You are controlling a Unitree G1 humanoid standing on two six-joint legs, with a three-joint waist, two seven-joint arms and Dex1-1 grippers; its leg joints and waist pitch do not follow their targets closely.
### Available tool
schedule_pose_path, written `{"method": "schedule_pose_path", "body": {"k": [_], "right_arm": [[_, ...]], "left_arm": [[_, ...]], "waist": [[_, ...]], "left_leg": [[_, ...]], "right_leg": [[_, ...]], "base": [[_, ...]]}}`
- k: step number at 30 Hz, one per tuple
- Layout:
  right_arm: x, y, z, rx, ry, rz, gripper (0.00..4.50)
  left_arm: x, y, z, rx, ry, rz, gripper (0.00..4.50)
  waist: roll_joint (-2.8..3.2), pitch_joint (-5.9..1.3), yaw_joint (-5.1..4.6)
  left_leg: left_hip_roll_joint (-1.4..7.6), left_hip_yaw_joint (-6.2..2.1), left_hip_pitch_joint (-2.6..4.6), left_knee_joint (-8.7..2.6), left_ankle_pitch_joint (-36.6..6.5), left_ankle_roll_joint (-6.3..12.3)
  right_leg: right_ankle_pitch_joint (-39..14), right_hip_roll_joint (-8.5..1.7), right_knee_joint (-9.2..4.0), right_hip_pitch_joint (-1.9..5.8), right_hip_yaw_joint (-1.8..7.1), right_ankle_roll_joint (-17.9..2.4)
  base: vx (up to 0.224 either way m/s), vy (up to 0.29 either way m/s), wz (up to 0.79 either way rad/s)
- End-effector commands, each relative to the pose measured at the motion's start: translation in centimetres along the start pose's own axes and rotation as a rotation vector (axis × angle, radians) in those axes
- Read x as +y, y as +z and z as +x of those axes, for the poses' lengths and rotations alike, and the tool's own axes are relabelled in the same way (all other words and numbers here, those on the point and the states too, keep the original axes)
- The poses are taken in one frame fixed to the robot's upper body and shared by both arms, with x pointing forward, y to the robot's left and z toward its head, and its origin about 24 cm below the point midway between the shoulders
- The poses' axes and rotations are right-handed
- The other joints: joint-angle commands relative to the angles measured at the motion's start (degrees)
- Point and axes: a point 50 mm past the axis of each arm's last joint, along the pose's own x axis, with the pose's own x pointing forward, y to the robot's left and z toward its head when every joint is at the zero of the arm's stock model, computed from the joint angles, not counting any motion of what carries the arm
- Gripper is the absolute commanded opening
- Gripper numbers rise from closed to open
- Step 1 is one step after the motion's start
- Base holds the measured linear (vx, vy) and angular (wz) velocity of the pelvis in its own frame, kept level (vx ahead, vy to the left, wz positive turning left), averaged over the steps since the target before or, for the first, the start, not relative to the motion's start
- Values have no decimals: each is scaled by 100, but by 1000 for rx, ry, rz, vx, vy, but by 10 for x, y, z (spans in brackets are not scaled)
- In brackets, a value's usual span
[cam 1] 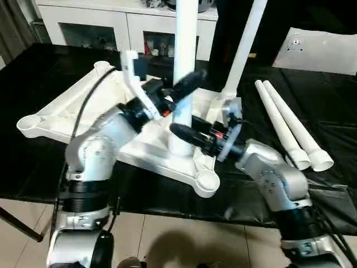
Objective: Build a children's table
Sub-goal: Pick table leg
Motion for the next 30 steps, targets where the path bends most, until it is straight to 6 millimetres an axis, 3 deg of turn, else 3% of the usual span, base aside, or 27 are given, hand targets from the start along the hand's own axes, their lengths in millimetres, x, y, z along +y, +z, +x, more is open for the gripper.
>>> {"method": "schedule_pose_path", "body": {"k": [1, 14, 30], "right_arm": [[2, 8, -4, -29, 19, -19, 190], [-1, 8, -8, -16, 13, -29, 190], [-1, 8, -8, 4, 9, -57, 190]], "left_arm": [[1, 6, -1, -19, 2, 21, 298], [1, 3, -3, 12, -30, 61, 187], [-1, 3, -3, -7, -54, 17, 182]], "waist": [[-9, -438, 26], [3, -442, 35], [6, -447, 37]], "left_leg": [[277, -83, 57, -405, -1027, 59], [277, -85, 52, -405, -1028, 31], [276, -83, 56, -398, -1016, 40]], "right_leg": [[-1536, -343, -397, 322, 309, -873], [-1471, -348, -383, 333, 311, -915], [-1418, -346, -376, 336, 310, -959]], "base": [[0, 0, 0], [0, 0, 0], [0, 0, 0]]}}
